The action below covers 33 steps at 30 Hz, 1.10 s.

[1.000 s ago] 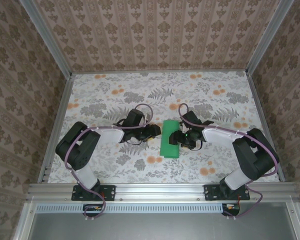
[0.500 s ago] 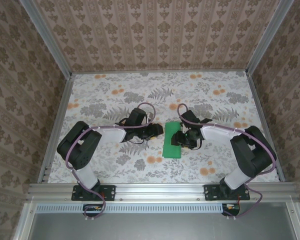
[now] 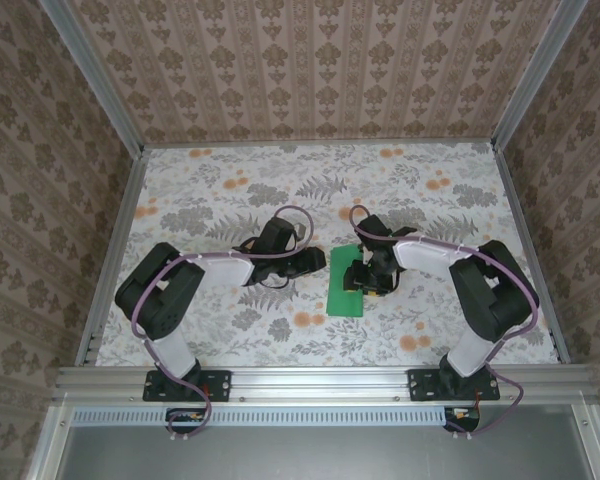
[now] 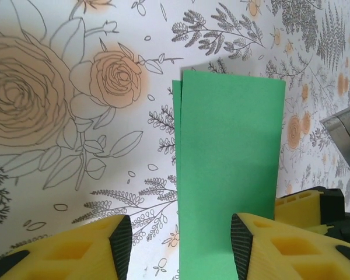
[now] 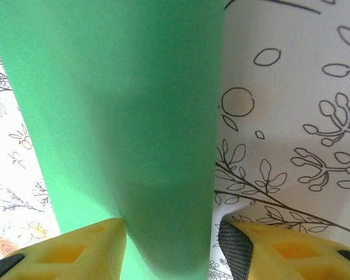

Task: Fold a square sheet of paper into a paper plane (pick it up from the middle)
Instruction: Fold the square sheet of paper in half at the center of the table.

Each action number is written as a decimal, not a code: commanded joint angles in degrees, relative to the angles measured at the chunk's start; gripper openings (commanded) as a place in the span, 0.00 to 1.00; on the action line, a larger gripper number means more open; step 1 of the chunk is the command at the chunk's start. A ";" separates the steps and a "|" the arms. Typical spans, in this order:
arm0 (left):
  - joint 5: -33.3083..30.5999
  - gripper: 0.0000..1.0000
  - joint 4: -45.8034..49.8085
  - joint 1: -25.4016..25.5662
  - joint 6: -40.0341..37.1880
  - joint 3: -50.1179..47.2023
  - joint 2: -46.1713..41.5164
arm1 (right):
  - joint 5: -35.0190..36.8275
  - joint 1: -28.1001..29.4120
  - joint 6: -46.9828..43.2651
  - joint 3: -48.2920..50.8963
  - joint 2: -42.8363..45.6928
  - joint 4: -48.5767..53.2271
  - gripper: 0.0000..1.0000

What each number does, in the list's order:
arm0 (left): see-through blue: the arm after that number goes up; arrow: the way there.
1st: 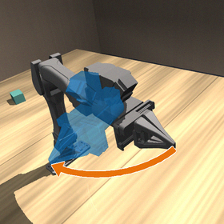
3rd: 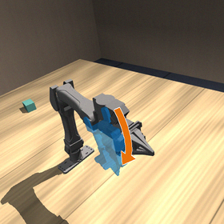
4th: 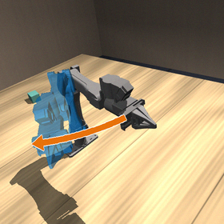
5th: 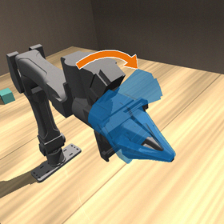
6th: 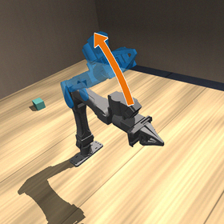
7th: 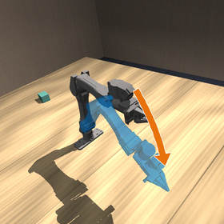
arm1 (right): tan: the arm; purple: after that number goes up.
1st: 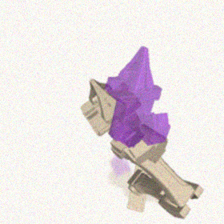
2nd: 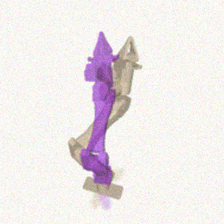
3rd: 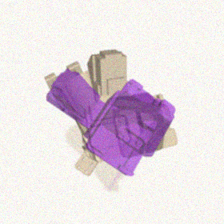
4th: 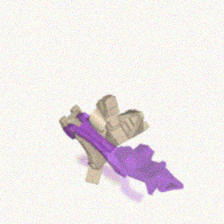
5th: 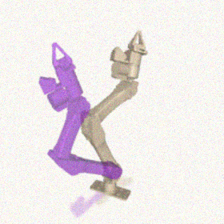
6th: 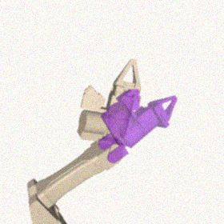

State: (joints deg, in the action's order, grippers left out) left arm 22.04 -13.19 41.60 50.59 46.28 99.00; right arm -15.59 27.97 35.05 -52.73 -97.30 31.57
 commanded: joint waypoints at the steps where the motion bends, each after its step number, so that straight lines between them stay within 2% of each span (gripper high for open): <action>1: -0.92 0.52 2.33 0.31 -3.69 1.50 -1.85 | 2.65 0.16 -2.89 3.34 -6.97 3.47 0.53; 4: -0.26 0.52 4.77 0.32 -4.45 3.22 -0.94 | 2.67 0.16 -4.01 2.78 -8.49 4.59 0.54; 8: 2.01 0.51 3.25 0.40 -3.73 3.79 0.28 | 3.28 0.16 -4.59 1.82 -9.96 5.65 0.53; 20: 7.11 0.36 1.89 0.68 -1.15 6.67 5.71 | 4.34 0.16 -4.14 1.04 -11.88 6.17 0.52; 33: 8.49 0.29 1.46 1.99 -0.75 8.31 8.38 | 4.06 0.16 -4.57 0.27 -12.80 6.57 0.50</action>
State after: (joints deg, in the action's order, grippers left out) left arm 29.45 -10.96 43.22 49.30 53.41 106.15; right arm -15.62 27.66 31.62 -57.41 -101.75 37.80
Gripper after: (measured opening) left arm 0.292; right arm 0.498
